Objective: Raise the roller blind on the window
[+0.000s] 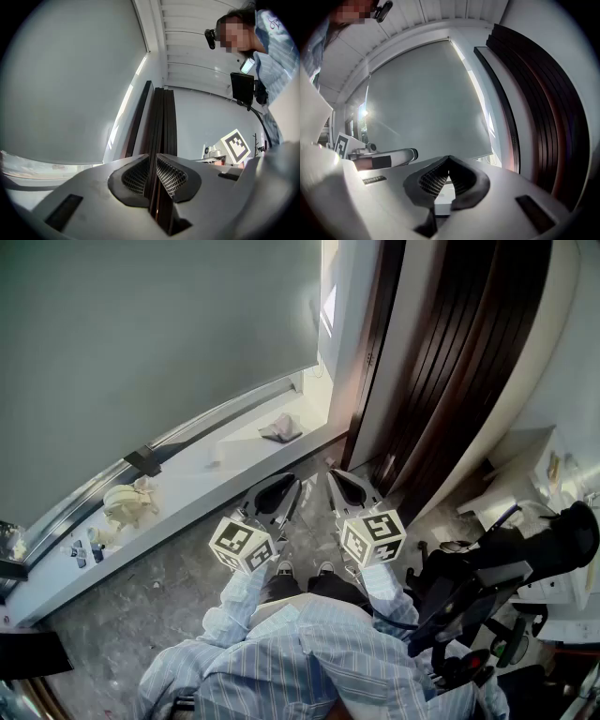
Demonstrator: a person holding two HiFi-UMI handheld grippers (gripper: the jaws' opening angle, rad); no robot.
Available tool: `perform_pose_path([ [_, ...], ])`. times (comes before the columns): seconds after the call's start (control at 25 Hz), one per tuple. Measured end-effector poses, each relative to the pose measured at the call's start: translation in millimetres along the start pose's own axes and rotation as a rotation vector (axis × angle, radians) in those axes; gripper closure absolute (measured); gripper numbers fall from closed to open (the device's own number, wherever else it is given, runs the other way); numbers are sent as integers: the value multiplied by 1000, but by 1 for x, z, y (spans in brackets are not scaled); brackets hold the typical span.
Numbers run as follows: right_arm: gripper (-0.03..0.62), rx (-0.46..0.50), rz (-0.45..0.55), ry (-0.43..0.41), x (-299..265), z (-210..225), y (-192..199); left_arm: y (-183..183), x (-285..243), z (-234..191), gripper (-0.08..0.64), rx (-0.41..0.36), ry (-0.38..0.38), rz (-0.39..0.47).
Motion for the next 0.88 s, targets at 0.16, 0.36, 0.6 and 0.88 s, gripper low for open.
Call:
perform_pose_path([
  [0.16, 586, 0, -7, 5, -3, 4, -1, 3, -2, -5, 509, 9, -13, -6],
  [0.36, 586, -10, -9, 11, -6, 13, -2, 5, -8, -9, 509, 15, -28, -7],
  [0.6, 586, 4, 12, 17, -8, 30, -14, 6, -25, -10, 509, 16, -42, -9],
  [0.88, 586, -58, 19, -51, -8, 68, -27, 13, -61, -6, 509, 19, -54, -6],
])
Point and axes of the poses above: the fingertips, and each gripper's own axes: x backward along the fingers, z to its right, y out of its underside, the point moved 7 cm from there along x, backward along the fingers, and after that the axes turned 14 degrees about -x, right-handed, at the moved point
